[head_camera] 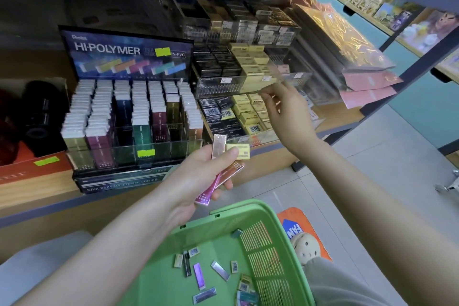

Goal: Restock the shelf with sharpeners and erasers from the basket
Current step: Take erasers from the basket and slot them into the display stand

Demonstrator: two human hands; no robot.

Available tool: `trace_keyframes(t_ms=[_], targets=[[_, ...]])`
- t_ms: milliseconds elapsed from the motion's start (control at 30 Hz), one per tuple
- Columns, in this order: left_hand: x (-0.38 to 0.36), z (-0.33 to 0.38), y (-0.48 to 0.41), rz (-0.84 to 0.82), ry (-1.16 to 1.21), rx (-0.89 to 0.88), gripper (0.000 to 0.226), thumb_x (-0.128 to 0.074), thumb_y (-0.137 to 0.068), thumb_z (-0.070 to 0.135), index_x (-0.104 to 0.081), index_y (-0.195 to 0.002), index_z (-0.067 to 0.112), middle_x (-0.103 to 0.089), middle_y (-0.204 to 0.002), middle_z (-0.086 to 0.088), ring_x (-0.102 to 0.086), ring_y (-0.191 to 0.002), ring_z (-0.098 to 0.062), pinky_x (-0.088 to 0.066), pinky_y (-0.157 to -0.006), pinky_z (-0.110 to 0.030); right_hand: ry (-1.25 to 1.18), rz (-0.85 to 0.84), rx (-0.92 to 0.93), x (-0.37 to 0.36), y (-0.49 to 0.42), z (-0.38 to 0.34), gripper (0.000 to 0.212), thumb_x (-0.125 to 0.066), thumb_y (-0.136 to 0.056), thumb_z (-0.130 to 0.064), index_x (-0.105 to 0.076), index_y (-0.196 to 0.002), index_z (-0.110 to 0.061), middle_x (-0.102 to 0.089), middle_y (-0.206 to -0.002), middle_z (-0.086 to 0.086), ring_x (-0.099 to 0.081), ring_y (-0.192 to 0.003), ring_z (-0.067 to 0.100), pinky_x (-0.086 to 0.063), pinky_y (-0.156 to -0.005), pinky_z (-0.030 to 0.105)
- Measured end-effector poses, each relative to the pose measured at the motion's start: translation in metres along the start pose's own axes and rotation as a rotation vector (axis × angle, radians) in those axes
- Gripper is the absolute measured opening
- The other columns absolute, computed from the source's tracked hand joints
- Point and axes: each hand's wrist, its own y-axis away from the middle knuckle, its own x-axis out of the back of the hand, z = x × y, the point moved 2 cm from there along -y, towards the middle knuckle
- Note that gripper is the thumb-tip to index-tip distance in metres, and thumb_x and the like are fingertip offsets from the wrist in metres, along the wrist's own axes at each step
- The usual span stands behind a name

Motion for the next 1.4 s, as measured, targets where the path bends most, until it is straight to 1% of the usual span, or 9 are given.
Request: trace_keyframes(t_ms=[167,333,500,600,667,800,967,1133,1400], targets=[[-0.003,0.001,0.002,0.026,-0.061,-0.084,0.015,-0.058,-0.093,0.022,-0.061,-0.104,0.013,-0.057,-0.061,0.0,-0.047,-0.04,-0.004,-0.032,-0.034,-0.015,-0.308,-0.333,-0.182,0.019,0.056,-0.04,0.04,-0.043,-0.098,-0.036,-0.07,-0.084,-0.01,-0.065,-0.071,0.003,-0.057,-0.061,0.007,-0.046,-0.064,0.025],[-0.006,-0.001,0.002,0.073,-0.188,-0.21,0.007,-0.058,-0.093,0.021,-0.061,-0.1,0.019,-0.057,-0.054,0.011,-0.046,-0.04,-0.002,-0.032,-0.035,-0.015,-0.598,-0.563,-0.317,0.021,0.081,-0.044,0.028,-0.052,-0.095,-0.026,-0.068,-0.098,-0.003,-0.068,-0.077,0.014,-0.066,-0.068,0.013,-0.058,-0.07,0.029],[-0.005,-0.004,0.0,0.056,-0.218,-0.22,0.007,-0.058,-0.093,0.025,-0.061,-0.099,0.024,-0.063,-0.072,-0.015,-0.045,-0.061,-0.023,-0.031,-0.044,-0.024,-0.592,-0.48,-0.278,0.028,0.078,-0.035,0.012,-0.055,-0.094,-0.017,-0.067,-0.095,-0.016,-0.069,-0.075,0.006,-0.067,-0.071,0.014,-0.057,-0.074,0.029],[-0.005,-0.006,-0.002,0.043,-0.198,-0.151,0.014,-0.059,-0.092,0.023,-0.06,-0.106,0.021,-0.061,-0.071,-0.017,-0.045,-0.056,-0.02,-0.033,-0.045,-0.022,-0.395,-0.248,-0.234,0.039,0.053,-0.018,0.013,-0.051,-0.096,-0.018,-0.064,-0.097,-0.017,-0.068,-0.081,0.001,-0.066,-0.075,0.011,-0.054,-0.074,0.025],[-0.006,-0.006,-0.003,0.022,-0.177,-0.094,0.015,-0.059,-0.093,0.021,-0.06,-0.108,0.018,-0.057,-0.065,-0.009,-0.045,-0.047,-0.012,-0.035,-0.041,-0.018,-0.279,-0.133,-0.253,0.041,0.033,-0.001,0.015,-0.053,-0.096,-0.018,-0.065,-0.104,-0.013,-0.067,-0.088,0.003,-0.066,-0.08,0.017,-0.055,-0.08,0.033],[-0.01,-0.004,-0.003,-0.027,-0.102,-0.045,0.012,-0.054,-0.095,0.016,-0.063,-0.103,0.015,-0.065,-0.098,-0.028,-0.044,-0.052,-0.013,-0.031,-0.036,-0.017,-0.177,-0.113,-0.326,0.023,0.004,0.025,0.015,-0.057,-0.093,-0.023,-0.057,-0.104,-0.012,-0.064,-0.086,0.005,-0.062,-0.082,0.025,-0.051,-0.082,0.044],[-0.006,-0.004,-0.007,-0.051,0.051,0.008,0.019,-0.052,-0.095,0.016,-0.061,-0.108,0.005,-0.056,-0.063,-0.01,-0.044,-0.049,-0.015,-0.03,-0.032,-0.017,-0.145,-0.233,-0.355,0.004,-0.016,0.033,0.011,-0.057,-0.093,-0.023,-0.06,-0.095,-0.012,-0.062,-0.091,0.003,-0.054,-0.081,0.015,-0.045,-0.076,0.031],[0.002,-0.003,-0.012,-0.03,0.103,0.055,0.02,-0.048,-0.087,-0.001,-0.055,-0.106,0.0,-0.056,-0.051,-0.005,-0.042,-0.054,-0.019,-0.029,-0.031,-0.019,-0.161,-0.279,-0.257,0.002,-0.019,0.038,0.01,-0.069,-0.085,-0.016,-0.065,-0.093,-0.014,-0.063,-0.105,-0.001,-0.058,-0.083,0.012,-0.041,-0.059,0.002],[-0.006,0.002,-0.002,-0.089,-0.037,-0.03,0.018,-0.063,-0.088,0.009,-0.062,-0.105,0.002,-0.063,-0.074,-0.003,-0.048,-0.047,-0.003,-0.024,-0.034,-0.013,-0.026,-0.167,-0.118,-0.01,-0.022,0.033,0.009,-0.07,-0.081,-0.005,-0.068,-0.083,-0.014,-0.066,-0.093,0.002,-0.063,-0.087,0.019,-0.052,-0.082,0.037]])
